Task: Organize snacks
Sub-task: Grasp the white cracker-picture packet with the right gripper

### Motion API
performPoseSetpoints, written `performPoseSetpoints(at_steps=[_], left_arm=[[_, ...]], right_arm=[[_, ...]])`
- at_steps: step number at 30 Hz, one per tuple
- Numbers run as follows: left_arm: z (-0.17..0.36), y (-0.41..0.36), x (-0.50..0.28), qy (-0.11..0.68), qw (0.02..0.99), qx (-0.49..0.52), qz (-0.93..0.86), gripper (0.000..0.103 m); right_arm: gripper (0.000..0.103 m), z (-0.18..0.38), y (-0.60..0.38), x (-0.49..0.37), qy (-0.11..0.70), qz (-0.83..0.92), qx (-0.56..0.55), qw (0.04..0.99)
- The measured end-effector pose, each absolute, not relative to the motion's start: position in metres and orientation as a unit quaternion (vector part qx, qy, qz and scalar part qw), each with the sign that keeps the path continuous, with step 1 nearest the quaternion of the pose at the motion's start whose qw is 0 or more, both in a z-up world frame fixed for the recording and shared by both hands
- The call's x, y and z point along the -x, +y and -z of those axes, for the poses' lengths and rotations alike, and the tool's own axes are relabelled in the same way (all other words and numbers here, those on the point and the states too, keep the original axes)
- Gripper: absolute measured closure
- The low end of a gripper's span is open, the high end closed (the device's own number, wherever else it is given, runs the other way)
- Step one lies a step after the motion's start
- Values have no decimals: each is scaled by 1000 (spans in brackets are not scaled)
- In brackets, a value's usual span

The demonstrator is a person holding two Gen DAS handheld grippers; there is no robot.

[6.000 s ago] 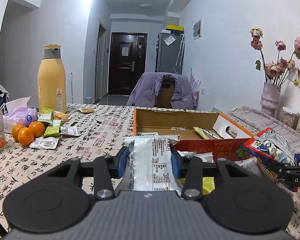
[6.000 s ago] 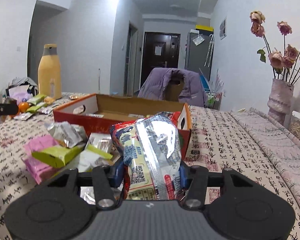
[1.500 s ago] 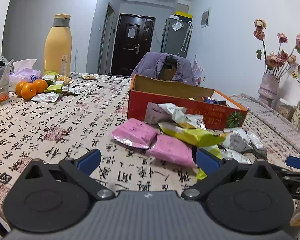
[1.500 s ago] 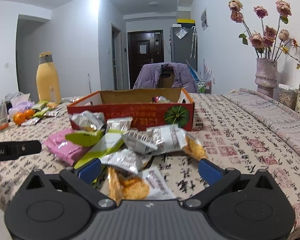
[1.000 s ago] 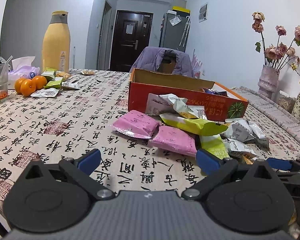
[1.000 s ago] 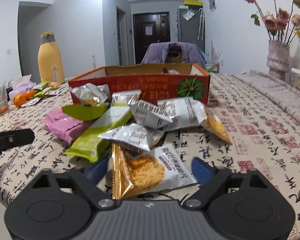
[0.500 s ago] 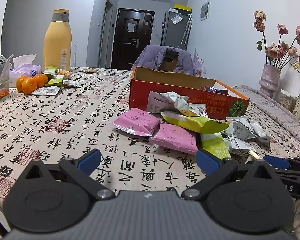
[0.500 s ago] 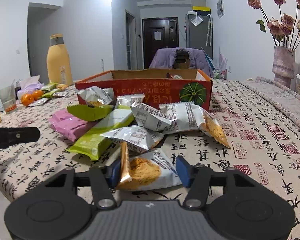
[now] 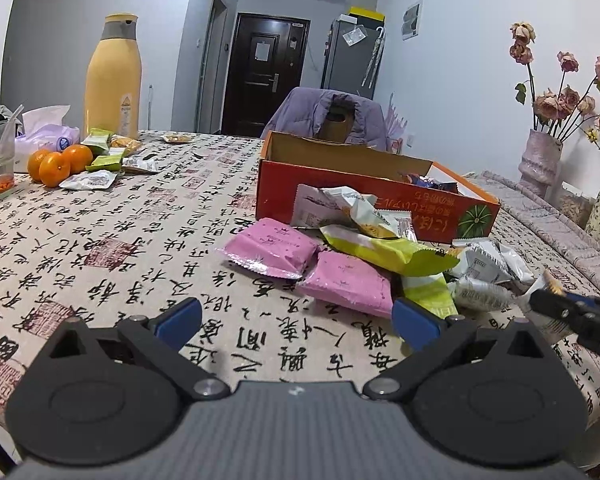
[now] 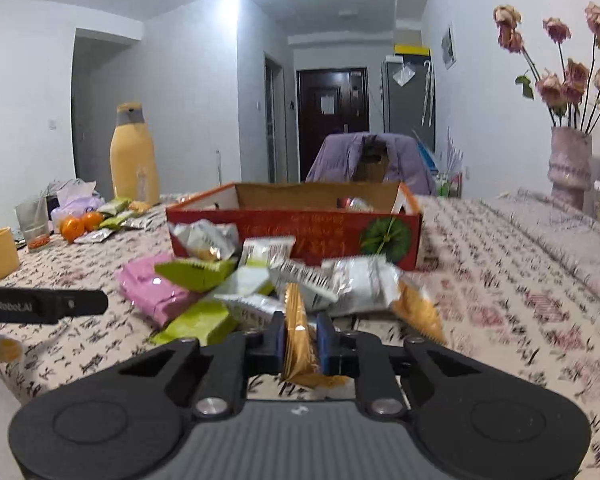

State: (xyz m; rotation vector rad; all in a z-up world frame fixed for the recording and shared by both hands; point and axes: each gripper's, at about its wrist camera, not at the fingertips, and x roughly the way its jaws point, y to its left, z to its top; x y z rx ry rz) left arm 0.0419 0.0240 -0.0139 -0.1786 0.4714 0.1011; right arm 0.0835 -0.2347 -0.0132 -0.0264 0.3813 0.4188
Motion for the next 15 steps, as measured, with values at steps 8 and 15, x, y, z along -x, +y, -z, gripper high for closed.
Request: performPoseSetpoints(at_steps=[8,15], left_arm=[[13,21,-47,238,966,90,-50,0],[12,17,-45,237,967,88,-45,0]], right_arm=[[91,1,-248,-91,171,-206,-16,963],[91,4,-256,-92,178,-203,-36,962]])
